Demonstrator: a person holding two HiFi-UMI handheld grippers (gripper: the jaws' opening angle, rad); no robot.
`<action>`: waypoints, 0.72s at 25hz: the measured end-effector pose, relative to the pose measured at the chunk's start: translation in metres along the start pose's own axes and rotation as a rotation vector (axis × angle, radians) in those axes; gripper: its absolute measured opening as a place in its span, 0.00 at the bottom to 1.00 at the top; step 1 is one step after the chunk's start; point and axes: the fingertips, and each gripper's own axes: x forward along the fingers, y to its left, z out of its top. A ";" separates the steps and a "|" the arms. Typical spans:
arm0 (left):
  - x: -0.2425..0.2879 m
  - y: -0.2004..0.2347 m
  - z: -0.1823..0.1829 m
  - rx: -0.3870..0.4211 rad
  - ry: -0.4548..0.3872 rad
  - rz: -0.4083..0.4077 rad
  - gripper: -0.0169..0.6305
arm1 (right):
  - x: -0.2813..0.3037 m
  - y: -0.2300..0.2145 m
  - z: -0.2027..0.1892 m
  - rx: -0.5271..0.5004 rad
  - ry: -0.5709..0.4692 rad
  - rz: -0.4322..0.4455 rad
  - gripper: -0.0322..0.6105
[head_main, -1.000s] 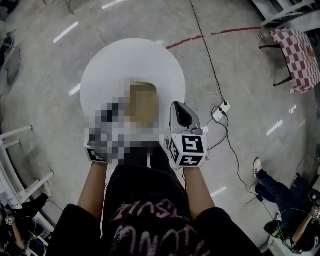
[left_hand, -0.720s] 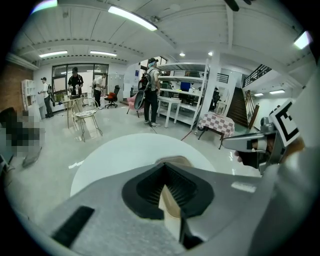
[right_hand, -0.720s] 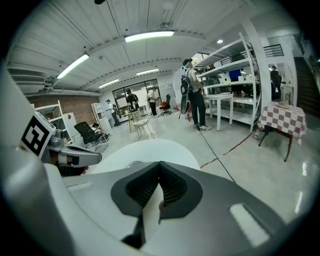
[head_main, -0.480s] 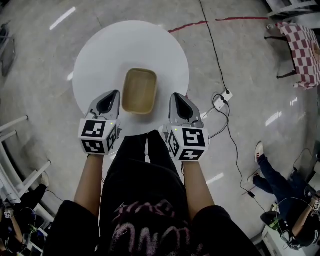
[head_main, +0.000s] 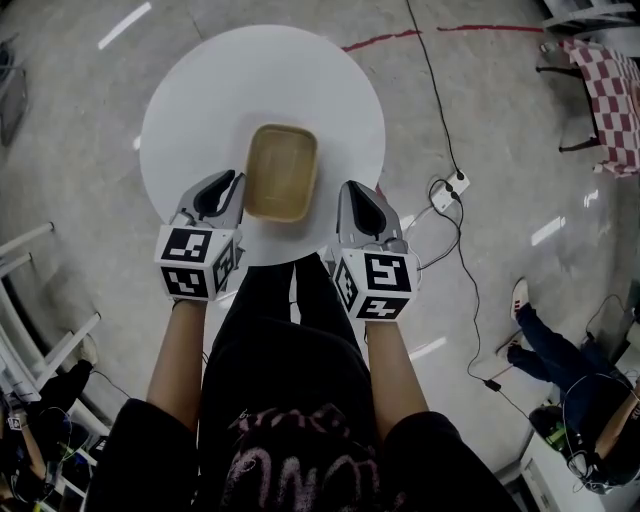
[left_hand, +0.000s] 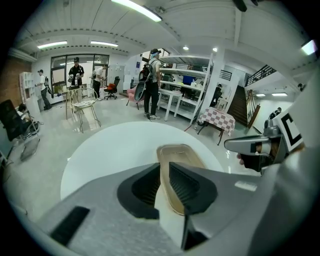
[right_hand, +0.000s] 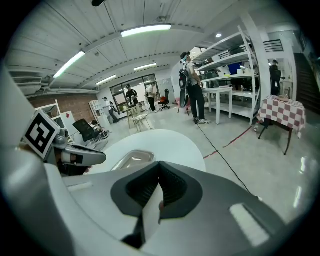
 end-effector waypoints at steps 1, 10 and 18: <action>0.002 0.000 -0.002 -0.003 0.006 -0.004 0.12 | 0.001 0.000 -0.002 0.001 0.002 0.000 0.06; 0.023 0.006 -0.012 -0.050 0.059 -0.044 0.23 | 0.011 -0.007 -0.015 0.011 0.030 -0.011 0.06; 0.036 0.011 -0.021 -0.071 0.102 -0.068 0.23 | 0.018 -0.011 -0.021 0.017 0.045 -0.024 0.06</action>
